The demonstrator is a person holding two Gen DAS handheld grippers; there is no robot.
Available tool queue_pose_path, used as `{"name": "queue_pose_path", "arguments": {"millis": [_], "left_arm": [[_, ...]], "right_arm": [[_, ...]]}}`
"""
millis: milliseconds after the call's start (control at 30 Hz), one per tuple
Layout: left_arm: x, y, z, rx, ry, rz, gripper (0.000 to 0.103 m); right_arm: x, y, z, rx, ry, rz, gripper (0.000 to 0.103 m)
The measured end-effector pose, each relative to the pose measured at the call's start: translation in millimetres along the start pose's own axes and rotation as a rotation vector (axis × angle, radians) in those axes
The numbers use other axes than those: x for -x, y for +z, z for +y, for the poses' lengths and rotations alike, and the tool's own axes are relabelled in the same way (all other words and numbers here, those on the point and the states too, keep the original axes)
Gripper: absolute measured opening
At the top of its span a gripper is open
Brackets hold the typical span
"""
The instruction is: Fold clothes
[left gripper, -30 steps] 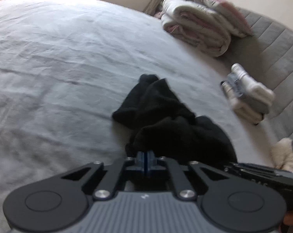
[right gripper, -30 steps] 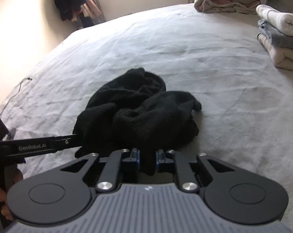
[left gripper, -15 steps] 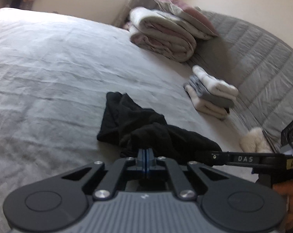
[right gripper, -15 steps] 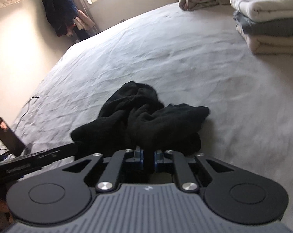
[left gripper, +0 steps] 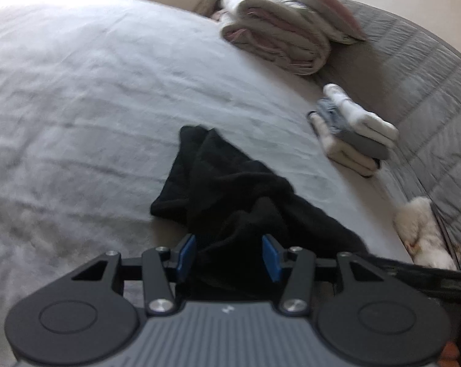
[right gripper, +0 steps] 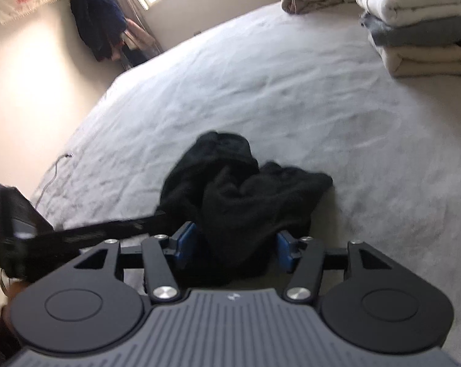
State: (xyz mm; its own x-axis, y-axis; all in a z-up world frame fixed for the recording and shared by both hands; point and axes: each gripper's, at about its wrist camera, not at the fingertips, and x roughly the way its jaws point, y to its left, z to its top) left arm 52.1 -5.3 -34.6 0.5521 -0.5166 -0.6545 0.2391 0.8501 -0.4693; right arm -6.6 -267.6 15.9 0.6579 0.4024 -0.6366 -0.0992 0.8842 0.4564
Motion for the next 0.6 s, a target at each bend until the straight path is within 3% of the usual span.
{"name": "queue_pose_path", "arguments": {"millis": [100,200,233,400,600], "left_arm": [[-9,-2,3,0.059,-0.015,-0.016,0.046],[-9,-4,-3,0.041,-0.053,-0.049,0.021],[-8,-5,-6,0.029,-0.067,-0.059,0.018],[11,-12,-31,-0.099,-0.172,-0.122,0.015],[12,-25,-50,-0.223,-0.253,-0.088,0.014]], "right_arm": [[2,6,-1,-0.026,0.026,-0.024,0.059],[3,11,0,-0.048,0.062,-0.053,0.059],[4,13,1,-0.054,0.085,-0.063,0.059],[10,22,4,-0.079,0.131,-0.116,0.059],[2,26,6,-0.089,0.150,-0.112,0.059]]}}
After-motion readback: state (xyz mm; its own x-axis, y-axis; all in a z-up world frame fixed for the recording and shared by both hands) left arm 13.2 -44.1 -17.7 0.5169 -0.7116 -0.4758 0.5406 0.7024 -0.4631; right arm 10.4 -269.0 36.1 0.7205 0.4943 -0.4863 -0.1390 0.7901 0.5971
